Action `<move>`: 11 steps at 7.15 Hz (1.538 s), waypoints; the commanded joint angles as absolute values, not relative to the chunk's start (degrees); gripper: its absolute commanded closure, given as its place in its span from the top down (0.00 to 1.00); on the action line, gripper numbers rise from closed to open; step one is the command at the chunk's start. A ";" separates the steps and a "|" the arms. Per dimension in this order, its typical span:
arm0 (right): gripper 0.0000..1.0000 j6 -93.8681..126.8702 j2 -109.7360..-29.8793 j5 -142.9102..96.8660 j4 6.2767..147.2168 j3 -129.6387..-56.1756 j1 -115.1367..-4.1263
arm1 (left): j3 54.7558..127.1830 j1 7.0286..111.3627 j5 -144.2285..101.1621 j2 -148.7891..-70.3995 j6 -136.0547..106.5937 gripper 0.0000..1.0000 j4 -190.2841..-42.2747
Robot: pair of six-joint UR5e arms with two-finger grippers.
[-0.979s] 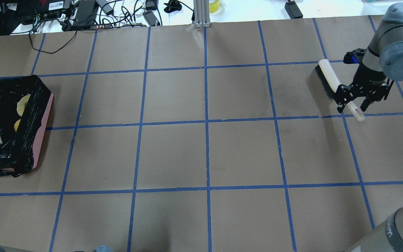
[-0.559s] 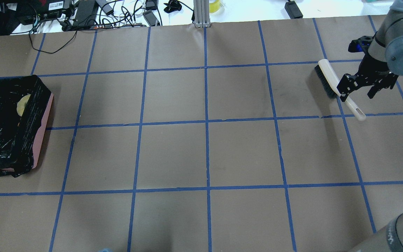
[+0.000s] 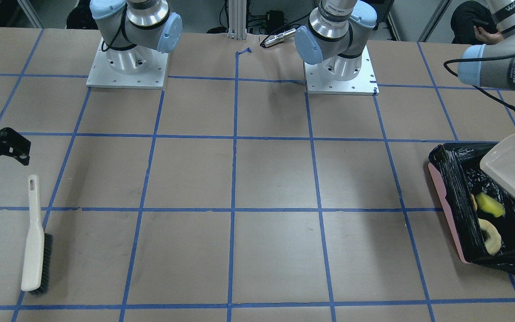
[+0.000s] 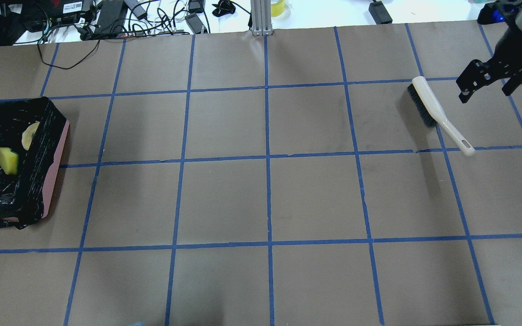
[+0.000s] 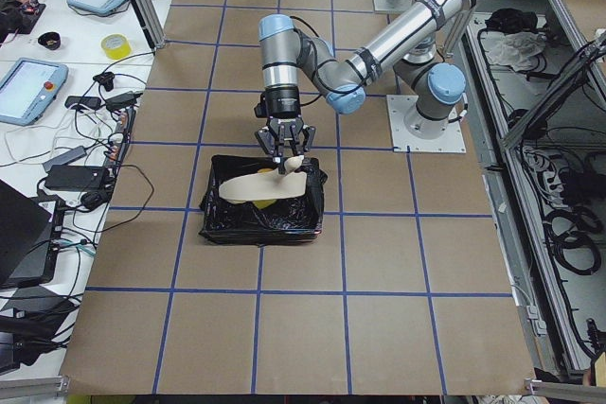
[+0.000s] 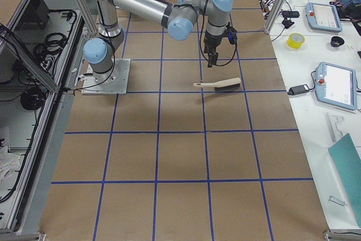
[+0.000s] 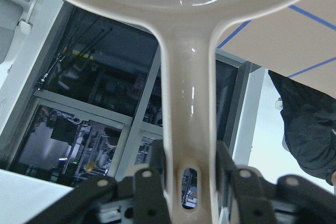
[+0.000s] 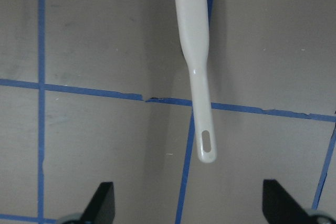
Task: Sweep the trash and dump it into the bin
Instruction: 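Carry the empty dustpan back over the table with the left gripper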
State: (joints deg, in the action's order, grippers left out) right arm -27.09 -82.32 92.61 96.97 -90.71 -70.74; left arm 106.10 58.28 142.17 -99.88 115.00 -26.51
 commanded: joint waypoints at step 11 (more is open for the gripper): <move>1.00 -3.69 -93.16 89.47 86.13 -85.78 -91.67 | 88.95 63.57 78.57 -104.91 115.11 0.00 -73.31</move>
